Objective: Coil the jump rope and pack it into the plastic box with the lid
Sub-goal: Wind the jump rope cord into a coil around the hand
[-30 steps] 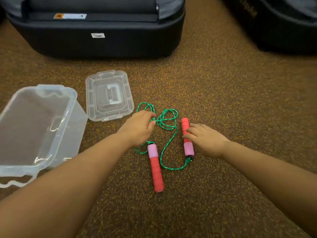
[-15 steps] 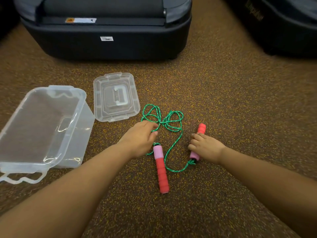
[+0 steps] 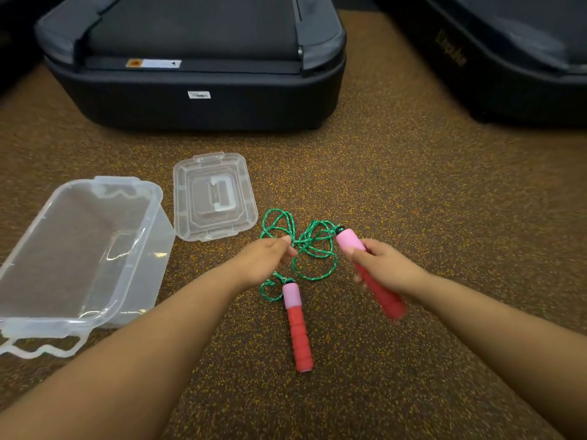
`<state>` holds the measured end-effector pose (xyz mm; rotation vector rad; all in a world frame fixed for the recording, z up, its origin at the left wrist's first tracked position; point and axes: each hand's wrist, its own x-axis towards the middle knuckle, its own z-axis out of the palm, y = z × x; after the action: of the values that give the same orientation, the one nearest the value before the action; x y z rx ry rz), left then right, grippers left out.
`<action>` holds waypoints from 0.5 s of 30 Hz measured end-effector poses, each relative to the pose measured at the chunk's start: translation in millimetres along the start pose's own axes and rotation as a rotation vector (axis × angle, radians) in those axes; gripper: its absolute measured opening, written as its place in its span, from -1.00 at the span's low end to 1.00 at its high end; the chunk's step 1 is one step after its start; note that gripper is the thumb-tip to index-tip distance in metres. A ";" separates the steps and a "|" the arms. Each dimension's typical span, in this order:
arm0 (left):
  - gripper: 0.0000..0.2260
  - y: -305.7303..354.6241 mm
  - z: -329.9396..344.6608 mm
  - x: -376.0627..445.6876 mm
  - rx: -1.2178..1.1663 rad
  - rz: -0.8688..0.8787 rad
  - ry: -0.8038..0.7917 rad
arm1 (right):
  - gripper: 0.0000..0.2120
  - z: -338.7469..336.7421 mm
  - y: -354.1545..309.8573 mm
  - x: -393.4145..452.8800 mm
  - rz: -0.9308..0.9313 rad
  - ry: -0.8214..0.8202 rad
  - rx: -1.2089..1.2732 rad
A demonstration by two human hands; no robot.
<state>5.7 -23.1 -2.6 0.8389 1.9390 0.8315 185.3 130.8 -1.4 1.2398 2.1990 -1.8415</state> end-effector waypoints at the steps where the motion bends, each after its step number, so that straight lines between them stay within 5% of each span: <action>1: -0.58 3.0 0.3 -1.4 -0.027 -0.009 -0.020 | -0.87 1.1 -3.5 -2.1 -0.005 -0.009 0.077; 11: -0.32 26.3 5.7 -0.1 -0.336 -0.114 -0.134 | -0.84 28.8 -36.4 -27.8 -0.189 -0.104 0.261; 15: -0.19 30.5 1.5 -1.2 -0.669 -0.145 -0.237 | -0.83 38.0 -41.3 -39.0 -0.287 -0.159 0.231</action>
<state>14.8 -6.8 21.7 0.3653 1.3591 1.1394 171.3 78.0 39.8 0.7976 2.2238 -2.2653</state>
